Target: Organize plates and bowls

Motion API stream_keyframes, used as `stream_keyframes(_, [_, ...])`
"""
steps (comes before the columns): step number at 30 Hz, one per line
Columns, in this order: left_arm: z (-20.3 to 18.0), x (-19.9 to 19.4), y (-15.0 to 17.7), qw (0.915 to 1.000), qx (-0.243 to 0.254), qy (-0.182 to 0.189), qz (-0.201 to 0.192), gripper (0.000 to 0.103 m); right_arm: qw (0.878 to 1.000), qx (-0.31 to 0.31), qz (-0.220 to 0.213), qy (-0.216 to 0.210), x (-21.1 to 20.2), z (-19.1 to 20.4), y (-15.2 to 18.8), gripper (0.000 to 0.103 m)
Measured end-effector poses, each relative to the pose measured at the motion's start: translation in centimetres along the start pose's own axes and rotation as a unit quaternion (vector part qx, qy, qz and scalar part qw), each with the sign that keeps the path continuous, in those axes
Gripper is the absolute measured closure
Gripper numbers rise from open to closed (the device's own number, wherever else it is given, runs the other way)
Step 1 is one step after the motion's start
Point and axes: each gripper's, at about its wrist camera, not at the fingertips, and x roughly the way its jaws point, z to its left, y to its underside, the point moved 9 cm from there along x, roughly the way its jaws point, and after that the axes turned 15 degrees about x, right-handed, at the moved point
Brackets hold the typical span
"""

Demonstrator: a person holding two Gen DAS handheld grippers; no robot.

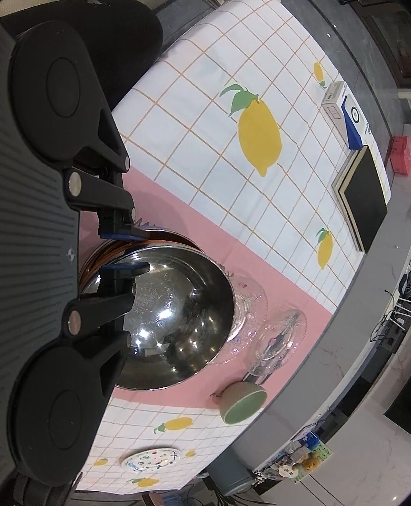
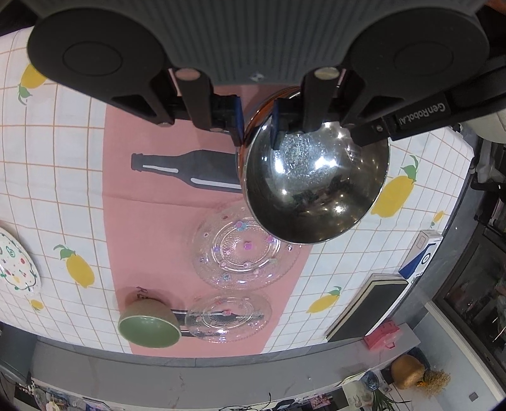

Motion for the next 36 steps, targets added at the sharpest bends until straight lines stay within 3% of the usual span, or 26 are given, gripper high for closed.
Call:
stream_keyframes(15, [-0.2, 0.4, -0.1, 0.9989, 0.040, -0.026, -0.001, 0.087, 1.000, -0.011, -0.001, -0.002, 0.8, 0.1, 0.2, 0.087])
stream_keyframes(21, [0.0, 0.4, -0.2, 0.9989, 0.042, -0.018, -0.006, 0.087, 1.000, -0.011, -0.003, -0.006, 0.6, 0.1, 0.1, 0.087])
stream_keyframes(23, [0.0, 0.2, -0.3, 0.9987, 0.046, -0.017, -0.013, 0.087, 1.000, -0.013, -0.009, -0.005, 0.3, 0.0, -0.1, 0.082])
stream_keyframes(30, [-0.2, -1.4, -1.4, 0.9966, 0.060, -0.016, -0.054, 0.085, 1.000, -0.007, -0.018, -0.015, -1.2, -0.8, -0.7, 0.081])
stream_keyframes(36, [-1.6, -2.8, -2.6, 0.9905, 0.103, -0.031, -0.086, 0.080, 0.999, 0.012, -0.029, -0.021, -2.6, -2.2, -1.1, 0.079])
